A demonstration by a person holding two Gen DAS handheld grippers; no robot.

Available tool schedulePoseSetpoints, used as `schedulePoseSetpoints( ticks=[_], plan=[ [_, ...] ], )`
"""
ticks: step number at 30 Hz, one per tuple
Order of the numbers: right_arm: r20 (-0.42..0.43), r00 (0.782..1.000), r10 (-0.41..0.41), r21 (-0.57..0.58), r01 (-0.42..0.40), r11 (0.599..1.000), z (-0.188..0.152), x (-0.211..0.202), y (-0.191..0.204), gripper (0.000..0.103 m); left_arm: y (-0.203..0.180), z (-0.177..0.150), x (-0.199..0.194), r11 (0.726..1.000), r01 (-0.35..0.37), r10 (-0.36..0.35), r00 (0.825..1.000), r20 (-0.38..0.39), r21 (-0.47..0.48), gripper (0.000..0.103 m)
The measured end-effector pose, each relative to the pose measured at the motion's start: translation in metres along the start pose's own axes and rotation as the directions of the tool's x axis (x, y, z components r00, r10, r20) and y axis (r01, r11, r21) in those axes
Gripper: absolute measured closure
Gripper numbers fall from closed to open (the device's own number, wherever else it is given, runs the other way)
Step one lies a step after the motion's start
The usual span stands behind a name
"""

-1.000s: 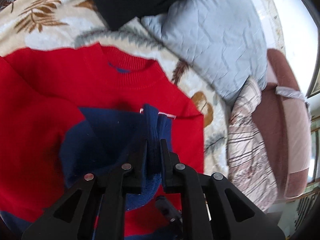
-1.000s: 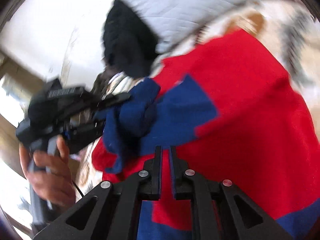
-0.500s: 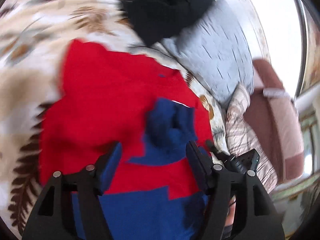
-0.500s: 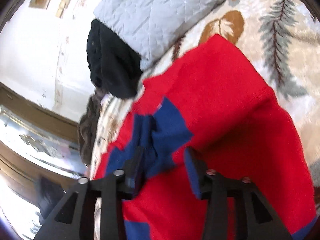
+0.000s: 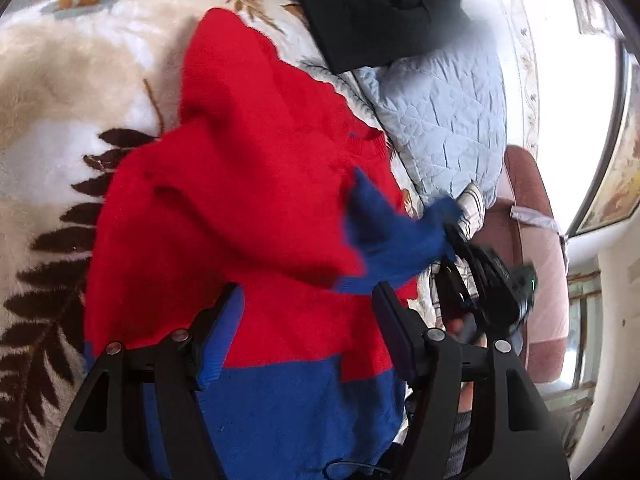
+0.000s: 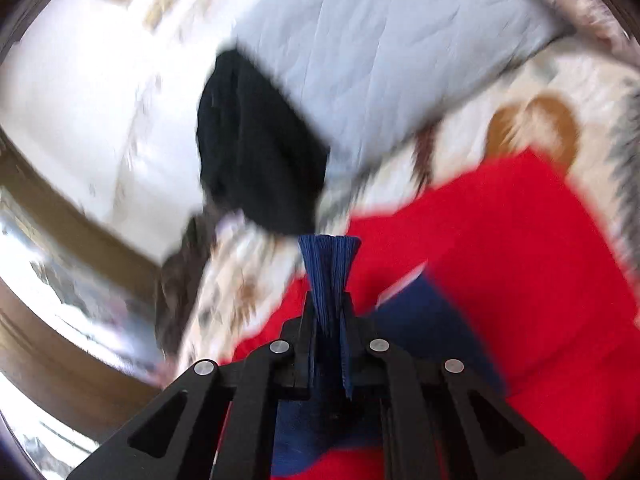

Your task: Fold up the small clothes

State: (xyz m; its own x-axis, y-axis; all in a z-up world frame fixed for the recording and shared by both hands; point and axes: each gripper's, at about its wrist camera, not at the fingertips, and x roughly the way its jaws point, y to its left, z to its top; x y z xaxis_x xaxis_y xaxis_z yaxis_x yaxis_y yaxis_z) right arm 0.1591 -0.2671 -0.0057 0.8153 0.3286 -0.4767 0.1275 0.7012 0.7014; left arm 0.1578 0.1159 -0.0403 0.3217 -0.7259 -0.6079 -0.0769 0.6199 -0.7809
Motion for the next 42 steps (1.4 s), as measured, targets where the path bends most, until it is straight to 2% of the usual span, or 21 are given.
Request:
schedulePoseSetpoints(
  ticks=[4,7,9,10,11,12,13,15,16,20,22,26,28,30,31,33,35,38,39,40,42],
  plan=[
    [-0.134,0.982,-0.133,0.053,0.141,0.989,-0.012,0.002,-0.053,0.093,0.014,0.009,0.007,0.996,0.021,-0.022,1.000,-0.013,-0.088,0.035],
    [-0.134,0.988,-0.077,0.134,0.095,0.986,-0.020,-0.004,-0.070,0.087,0.016,0.013,0.004,0.993,0.037,-0.034,0.999,0.035,-0.109,0.035],
    [-0.129,0.990,-0.062,0.151,0.081,0.985,-0.019,-0.007,-0.071,0.076,0.015,0.018,0.004,0.995,0.023,-0.015,0.997,0.075,-0.102,0.035],
    [-0.133,0.989,-0.058,0.152,0.078,0.985,-0.019,-0.007,-0.070,0.066,0.014,0.021,0.004,0.995,0.009,0.000,0.995,0.099,-0.096,0.036],
    [-0.134,0.990,-0.054,0.147,0.074,0.986,-0.017,-0.005,-0.070,0.063,0.014,0.023,0.005,0.996,-0.002,0.013,0.993,0.121,-0.089,0.037],
    [-0.133,0.989,-0.059,0.133,0.077,0.988,-0.016,-0.003,-0.067,0.063,0.012,0.025,0.007,0.997,-0.013,0.024,0.990,0.140,-0.080,0.043],
    [-0.134,0.989,-0.067,0.112,0.083,0.990,-0.014,0.000,-0.064,0.063,0.011,0.026,0.006,0.997,-0.038,0.048,0.986,0.160,-0.066,0.062],
    [-0.144,0.988,-0.064,0.071,0.074,0.995,-0.008,0.006,-0.052,0.072,0.010,0.028,0.005,0.996,-0.079,0.084,0.981,0.177,-0.036,0.086],
    [-0.148,0.987,-0.063,0.038,0.069,0.997,-0.005,0.006,-0.045,0.094,0.011,0.030,0.005,0.996,-0.076,0.082,0.981,0.176,-0.039,0.089],
    [-0.025,1.000,-0.008,-0.013,0.008,1.000,0.013,-0.019,-0.027,0.095,0.016,0.033,-0.009,0.997,-0.050,0.061,0.976,0.211,-0.056,0.092],
    [-0.004,1.000,-0.021,-0.008,0.021,1.000,0.015,-0.021,-0.030,0.095,0.021,0.031,-0.009,0.996,-0.036,0.052,0.979,0.195,-0.086,0.092],
    [-0.100,0.980,-0.175,-0.024,0.173,0.985,-0.002,0.000,-0.056,0.095,0.036,0.026,-0.004,0.987,-0.041,0.064,0.987,0.145,-0.157,0.092],
    [-0.137,0.975,-0.175,-0.006,0.175,0.984,-0.015,0.003,-0.070,0.095,0.041,0.025,-0.004,0.982,-0.032,0.058,0.989,0.134,-0.186,0.092],
    [-0.122,0.976,-0.179,0.003,0.181,0.983,-0.016,-0.005,-0.070,0.094,0.045,0.023,-0.008,0.978,-0.014,0.042,0.990,0.135,-0.207,0.092],
    [-0.088,0.972,-0.220,0.018,0.222,0.975,-0.013,-0.017,-0.066,0.087,0.045,0.022,-0.010,0.977,-0.006,0.036,0.990,0.139,-0.213,0.091],
    [0.010,0.961,-0.276,0.032,0.276,0.961,-0.008,-0.036,-0.055,0.085,0.046,0.020,-0.014,0.975,0.004,0.032,0.987,0.155,-0.224,0.090],
    [0.066,0.977,-0.203,-0.024,0.205,0.978,-0.001,-0.042,-0.032,0.084,0.046,0.021,-0.013,0.972,0.010,0.028,0.987,0.159,-0.234,0.088],
    [-0.070,0.994,-0.087,-0.219,0.070,0.973,-0.001,-0.006,0.024,0.068,0.044,0.021,-0.010,0.973,-0.010,0.048,0.986,0.161,-0.230,0.088],
    [-0.136,0.990,-0.047,-0.270,0.009,0.963,-0.006,0.011,0.042,0.065,0.043,0.021,-0.009,0.974,-0.023,0.061,0.985,0.163,-0.225,0.088],
    [-0.236,0.972,-0.009,-0.314,-0.068,0.947,-0.013,0.035,0.061,0.060,0.041,0.021,-0.009,0.975,-0.034,0.071,0.984,0.164,-0.218,0.088],
    [-0.355,0.935,0.008,-0.366,-0.147,0.919,-0.029,0.075,0.090,0.060,0.039,0.020,-0.010,0.977,-0.051,0.087,0.982,0.166,-0.209,0.088]
  ],
)
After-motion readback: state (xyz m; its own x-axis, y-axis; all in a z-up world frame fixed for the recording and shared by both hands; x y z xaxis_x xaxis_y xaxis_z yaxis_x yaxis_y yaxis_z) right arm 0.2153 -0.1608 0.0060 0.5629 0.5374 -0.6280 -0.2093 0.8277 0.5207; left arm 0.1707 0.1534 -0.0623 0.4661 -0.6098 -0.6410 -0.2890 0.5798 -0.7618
